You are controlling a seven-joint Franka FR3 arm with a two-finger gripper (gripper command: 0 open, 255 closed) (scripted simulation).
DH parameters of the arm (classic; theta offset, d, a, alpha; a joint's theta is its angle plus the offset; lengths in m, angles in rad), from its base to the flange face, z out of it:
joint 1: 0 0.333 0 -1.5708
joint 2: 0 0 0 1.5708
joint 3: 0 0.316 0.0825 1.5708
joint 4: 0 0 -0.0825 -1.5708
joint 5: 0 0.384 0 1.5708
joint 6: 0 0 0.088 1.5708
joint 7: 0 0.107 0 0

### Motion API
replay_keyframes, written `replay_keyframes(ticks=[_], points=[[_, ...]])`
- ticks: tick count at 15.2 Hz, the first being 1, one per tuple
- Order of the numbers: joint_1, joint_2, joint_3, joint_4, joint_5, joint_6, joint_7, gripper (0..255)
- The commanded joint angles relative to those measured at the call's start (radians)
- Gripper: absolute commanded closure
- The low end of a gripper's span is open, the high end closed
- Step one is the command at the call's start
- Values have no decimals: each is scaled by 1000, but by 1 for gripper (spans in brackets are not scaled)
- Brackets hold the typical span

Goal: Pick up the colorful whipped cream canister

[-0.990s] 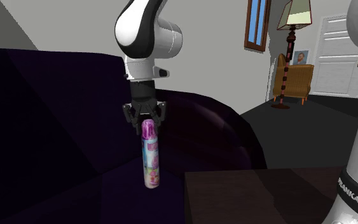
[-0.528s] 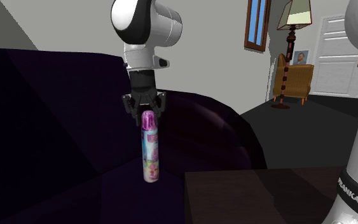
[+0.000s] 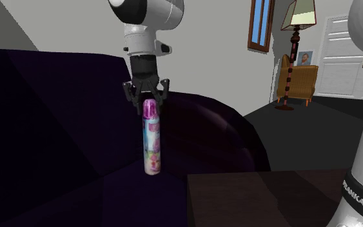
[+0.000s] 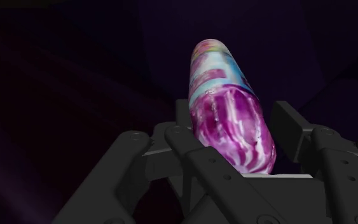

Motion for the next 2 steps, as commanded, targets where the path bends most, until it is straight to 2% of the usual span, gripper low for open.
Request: replay_keyframes(ticks=[1,2], points=[[-1,-9,1,6,8,-14,-6,255],[-1,-9,1,6,8,-14,-6,255]])
